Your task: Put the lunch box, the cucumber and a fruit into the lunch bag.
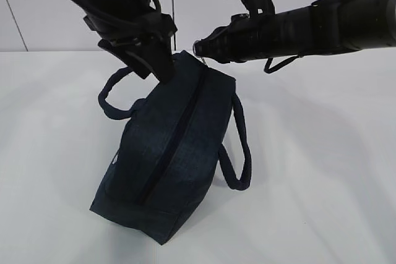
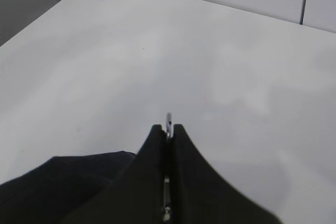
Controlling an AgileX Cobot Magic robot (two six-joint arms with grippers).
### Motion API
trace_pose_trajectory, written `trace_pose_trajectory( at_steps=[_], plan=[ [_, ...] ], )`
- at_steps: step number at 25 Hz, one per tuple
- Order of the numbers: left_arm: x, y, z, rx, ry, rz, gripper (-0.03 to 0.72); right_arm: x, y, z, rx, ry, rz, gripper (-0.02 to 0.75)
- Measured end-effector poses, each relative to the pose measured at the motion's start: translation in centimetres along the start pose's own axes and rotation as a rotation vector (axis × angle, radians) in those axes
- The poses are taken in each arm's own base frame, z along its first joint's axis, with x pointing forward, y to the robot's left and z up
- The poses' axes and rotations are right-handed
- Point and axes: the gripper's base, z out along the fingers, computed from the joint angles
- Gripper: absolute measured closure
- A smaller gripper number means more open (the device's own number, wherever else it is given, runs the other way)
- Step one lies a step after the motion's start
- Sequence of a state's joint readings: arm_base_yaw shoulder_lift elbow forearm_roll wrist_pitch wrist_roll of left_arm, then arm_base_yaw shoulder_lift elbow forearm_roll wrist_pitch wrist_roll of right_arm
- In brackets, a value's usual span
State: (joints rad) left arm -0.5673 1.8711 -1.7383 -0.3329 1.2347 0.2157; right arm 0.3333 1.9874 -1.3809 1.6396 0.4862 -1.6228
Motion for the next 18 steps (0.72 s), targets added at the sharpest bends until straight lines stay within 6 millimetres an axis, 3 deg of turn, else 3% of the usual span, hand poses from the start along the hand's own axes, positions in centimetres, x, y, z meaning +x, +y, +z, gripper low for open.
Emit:
trace_pose_trajectory(
  at_steps=[8, 10, 12, 13, 15, 18],
  plan=[
    [-0.1, 0.0, 2.3, -0.003, 0.055, 0.000, 0.334, 0.0, 0.0, 0.0, 0.000, 0.001, -0.001, 0.731],
    [-0.2, 0.2, 2.7, -0.017, 0.065, -0.006, 0.421, 0.0, 0.0, 0.0, 0.000, 0.001, 0.000, 0.731],
    [-0.1, 0.5, 2.7, -0.042, 0.072, 0.001, 0.587, 0.0, 0.0, 0.0, 0.000, 0.001, 0.000, 0.731],
    [-0.1, 0.6, 2.7, -0.055, 0.074, 0.007, 0.633, 0.0, 0.0, 0.0, -0.002, 0.001, 0.000, 0.731],
    [0.0, 0.9, 2.7, -0.087, 0.081, 0.024, 0.683, 0.0, 0.0, 0.0, -0.002, 0.001, 0.000, 0.731],
    [-0.2, 1.1, 2.3, -0.120, 0.079, 0.044, 0.693, 0.0, -0.1, 0.0, 0.000, 0.000, 0.001, 0.731]
  ],
)
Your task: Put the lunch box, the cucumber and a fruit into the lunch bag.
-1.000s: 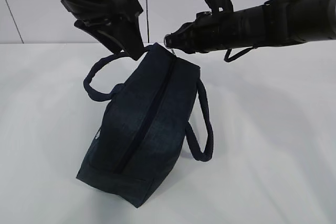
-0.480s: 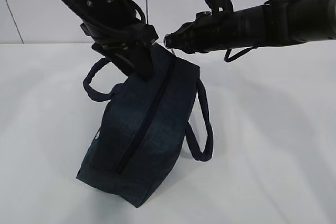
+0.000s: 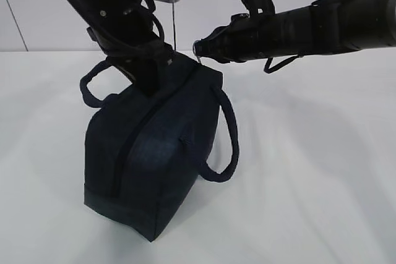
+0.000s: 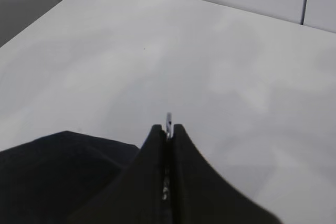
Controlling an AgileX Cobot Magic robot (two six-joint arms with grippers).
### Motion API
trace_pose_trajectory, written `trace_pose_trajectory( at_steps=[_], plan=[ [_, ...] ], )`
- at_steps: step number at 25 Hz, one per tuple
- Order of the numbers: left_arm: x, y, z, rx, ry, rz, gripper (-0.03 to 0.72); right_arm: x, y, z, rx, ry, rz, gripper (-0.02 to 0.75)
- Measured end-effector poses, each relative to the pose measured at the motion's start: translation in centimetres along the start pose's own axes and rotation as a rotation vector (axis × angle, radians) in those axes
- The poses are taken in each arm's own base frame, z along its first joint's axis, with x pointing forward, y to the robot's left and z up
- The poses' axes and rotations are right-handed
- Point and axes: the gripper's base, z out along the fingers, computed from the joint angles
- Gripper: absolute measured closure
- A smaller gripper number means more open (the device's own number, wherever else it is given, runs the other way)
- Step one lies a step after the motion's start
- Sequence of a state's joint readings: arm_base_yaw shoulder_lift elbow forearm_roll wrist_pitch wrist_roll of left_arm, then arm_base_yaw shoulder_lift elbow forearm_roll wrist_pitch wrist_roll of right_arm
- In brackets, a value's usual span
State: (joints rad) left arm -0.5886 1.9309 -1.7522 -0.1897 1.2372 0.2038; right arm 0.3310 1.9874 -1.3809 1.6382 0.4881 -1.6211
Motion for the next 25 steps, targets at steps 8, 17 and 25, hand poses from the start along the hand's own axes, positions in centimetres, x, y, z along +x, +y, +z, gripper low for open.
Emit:
trace_pose_trajectory(
  at_steps=[8, 17, 25],
  plan=[
    [0.1, -0.4, -2.6, -0.020, -0.060, 0.018, 0.694, -0.2, -1.3, -0.7, 0.017, -0.013, 0.016, 0.731],
    [0.6, -1.6, -5.8, 0.009, -0.143, 0.028, 0.694, -0.5, -3.2, -1.9, 0.026, -0.039, 0.051, 0.731],
    [1.7, -3.0, -9.4, 0.053, -0.228, 0.034, 0.694, -0.8, -2.9, -2.0, -0.007, -0.054, 0.066, 0.731]
  ],
)
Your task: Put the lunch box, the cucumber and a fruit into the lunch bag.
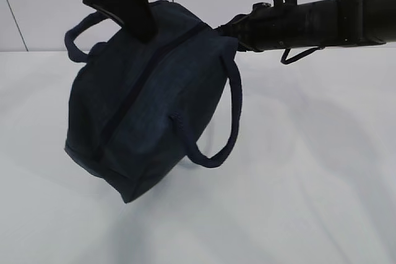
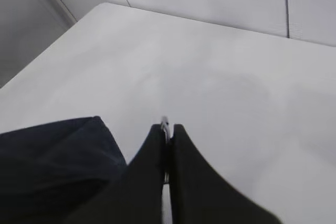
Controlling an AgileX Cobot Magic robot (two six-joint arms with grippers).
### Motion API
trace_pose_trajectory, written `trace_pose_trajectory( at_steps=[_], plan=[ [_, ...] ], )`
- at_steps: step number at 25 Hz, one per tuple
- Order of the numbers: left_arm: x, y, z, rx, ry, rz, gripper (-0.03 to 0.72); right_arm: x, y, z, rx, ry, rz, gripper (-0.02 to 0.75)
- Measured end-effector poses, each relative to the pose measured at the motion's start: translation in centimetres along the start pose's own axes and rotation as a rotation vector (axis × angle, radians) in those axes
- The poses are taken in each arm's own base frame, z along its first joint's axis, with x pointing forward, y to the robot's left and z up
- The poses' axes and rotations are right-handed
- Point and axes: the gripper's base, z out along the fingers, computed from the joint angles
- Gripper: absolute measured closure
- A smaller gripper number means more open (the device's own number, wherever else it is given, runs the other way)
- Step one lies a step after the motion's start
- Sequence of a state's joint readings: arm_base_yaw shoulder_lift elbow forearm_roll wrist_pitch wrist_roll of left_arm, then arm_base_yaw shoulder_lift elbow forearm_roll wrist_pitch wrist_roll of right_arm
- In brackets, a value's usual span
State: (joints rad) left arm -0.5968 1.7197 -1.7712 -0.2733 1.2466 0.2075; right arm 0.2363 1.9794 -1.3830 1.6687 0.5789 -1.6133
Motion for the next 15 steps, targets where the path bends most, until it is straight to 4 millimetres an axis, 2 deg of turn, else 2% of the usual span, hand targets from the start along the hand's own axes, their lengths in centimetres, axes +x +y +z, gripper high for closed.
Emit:
trace_pose_trajectory(
  at_steps=[5, 10, 12, 15],
  plan=[
    [0.2, -0.4, -1.4, -0.004, -0.025, 0.009, 0.694, -0.5, 0.5, -0.2, -0.041, -0.026, 0.022, 0.731],
    [0.3, -0.4, -1.4, -0.003, -0.019, 0.009, 0.694, -1.5, 1.0, -0.6, -0.073, -0.060, 0.015, 0.717],
    [0.3, -0.4, -1.4, -0.001, -0.018, 0.008, 0.695, -2.5, 1.0, -1.1, -0.084, -0.087, 0.004, 0.657],
    [0.3, -0.3, -1.1, 0.000, -0.010, 0.006, 0.695, -5.0, 1.6, -2.7, -0.096, -0.155, -0.035, 0.481]
  ],
)
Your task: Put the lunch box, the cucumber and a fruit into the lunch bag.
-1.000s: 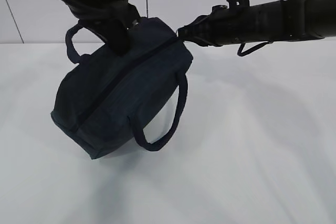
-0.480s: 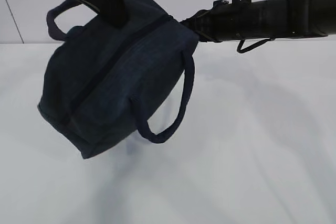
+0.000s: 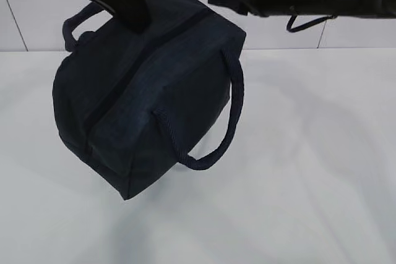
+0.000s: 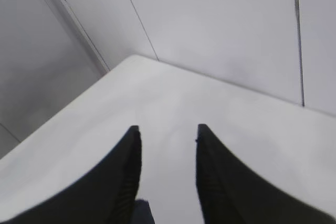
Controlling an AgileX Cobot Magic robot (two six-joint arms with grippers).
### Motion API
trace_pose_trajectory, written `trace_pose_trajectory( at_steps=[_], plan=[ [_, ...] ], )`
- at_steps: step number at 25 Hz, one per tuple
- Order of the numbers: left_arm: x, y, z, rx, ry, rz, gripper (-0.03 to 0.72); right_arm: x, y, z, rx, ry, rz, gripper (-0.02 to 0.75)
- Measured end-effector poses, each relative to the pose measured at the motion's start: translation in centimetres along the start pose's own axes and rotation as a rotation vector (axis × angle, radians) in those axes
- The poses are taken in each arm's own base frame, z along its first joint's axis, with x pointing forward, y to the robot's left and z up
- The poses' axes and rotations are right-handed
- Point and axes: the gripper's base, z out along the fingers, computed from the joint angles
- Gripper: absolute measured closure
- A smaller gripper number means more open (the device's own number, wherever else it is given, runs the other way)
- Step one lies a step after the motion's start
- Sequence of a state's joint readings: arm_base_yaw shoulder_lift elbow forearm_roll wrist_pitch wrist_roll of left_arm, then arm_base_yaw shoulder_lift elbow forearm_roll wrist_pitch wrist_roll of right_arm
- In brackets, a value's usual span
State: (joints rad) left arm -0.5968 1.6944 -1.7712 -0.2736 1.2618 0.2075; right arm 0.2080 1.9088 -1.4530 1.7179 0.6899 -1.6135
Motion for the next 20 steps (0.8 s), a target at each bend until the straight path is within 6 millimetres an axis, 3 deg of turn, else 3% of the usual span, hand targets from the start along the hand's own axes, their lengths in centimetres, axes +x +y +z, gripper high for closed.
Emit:
trace_pose_trajectory(
  at_steps=[2, 5, 9, 13, 20],
  plan=[
    [-0.1, 0.2, 0.7, 0.002, 0.017, -0.004, 0.695, -2.0, 0.4, -1.4, 0.007, -0.049, -0.027, 0.360],
    [-0.1, 0.4, 1.5, 0.005, 0.037, -0.009, 0.695, -4.7, 0.7, -4.0, 0.031, -0.119, -0.056, 0.300],
    [-0.4, 0.4, 2.8, 0.048, 0.045, -0.032, 0.695, -7.8, 1.0, -7.7, 0.080, -0.202, -0.064, 0.286],
    [-1.3, 0.4, 4.8, 0.117, 0.001, -0.088, 0.695, -9.6, 1.4, -10.2, 0.112, -0.255, -0.075, 0.286],
    [-3.9, 1.3, 9.5, 0.221, -0.189, -0.305, 0.695, -9.8, 2.1, -11.3, 0.133, -0.205, -0.109, 0.286]
  ],
)
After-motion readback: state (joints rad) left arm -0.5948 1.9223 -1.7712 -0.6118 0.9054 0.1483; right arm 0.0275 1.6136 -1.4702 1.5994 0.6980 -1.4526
